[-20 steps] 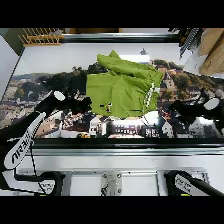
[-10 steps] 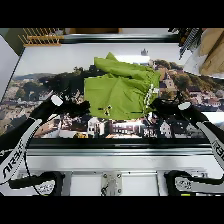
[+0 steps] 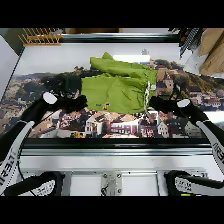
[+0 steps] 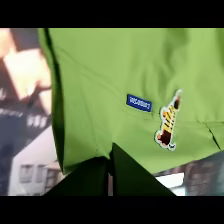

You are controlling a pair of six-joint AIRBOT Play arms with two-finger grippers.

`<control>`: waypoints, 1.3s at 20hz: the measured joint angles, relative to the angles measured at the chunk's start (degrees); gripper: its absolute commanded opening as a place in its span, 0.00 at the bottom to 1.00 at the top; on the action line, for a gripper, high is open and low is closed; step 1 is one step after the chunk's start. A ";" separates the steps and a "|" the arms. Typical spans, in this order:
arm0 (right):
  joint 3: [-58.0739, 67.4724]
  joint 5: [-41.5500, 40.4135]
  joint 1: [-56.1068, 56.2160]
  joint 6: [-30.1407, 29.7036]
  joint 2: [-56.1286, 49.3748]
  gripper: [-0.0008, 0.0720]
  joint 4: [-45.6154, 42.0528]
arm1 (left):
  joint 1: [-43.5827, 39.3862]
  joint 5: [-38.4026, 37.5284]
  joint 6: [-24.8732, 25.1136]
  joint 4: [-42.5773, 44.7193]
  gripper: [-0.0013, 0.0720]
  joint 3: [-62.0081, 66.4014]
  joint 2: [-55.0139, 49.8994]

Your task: Fold the clothes and pants, and hang the long-sleeved shirts on hangers.

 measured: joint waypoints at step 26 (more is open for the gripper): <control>29.53 35.26 0.11 28.52 25.97 0.05 -9.51 | -8.37 4.74 -0.72 16.04 0.02 55.74 0.70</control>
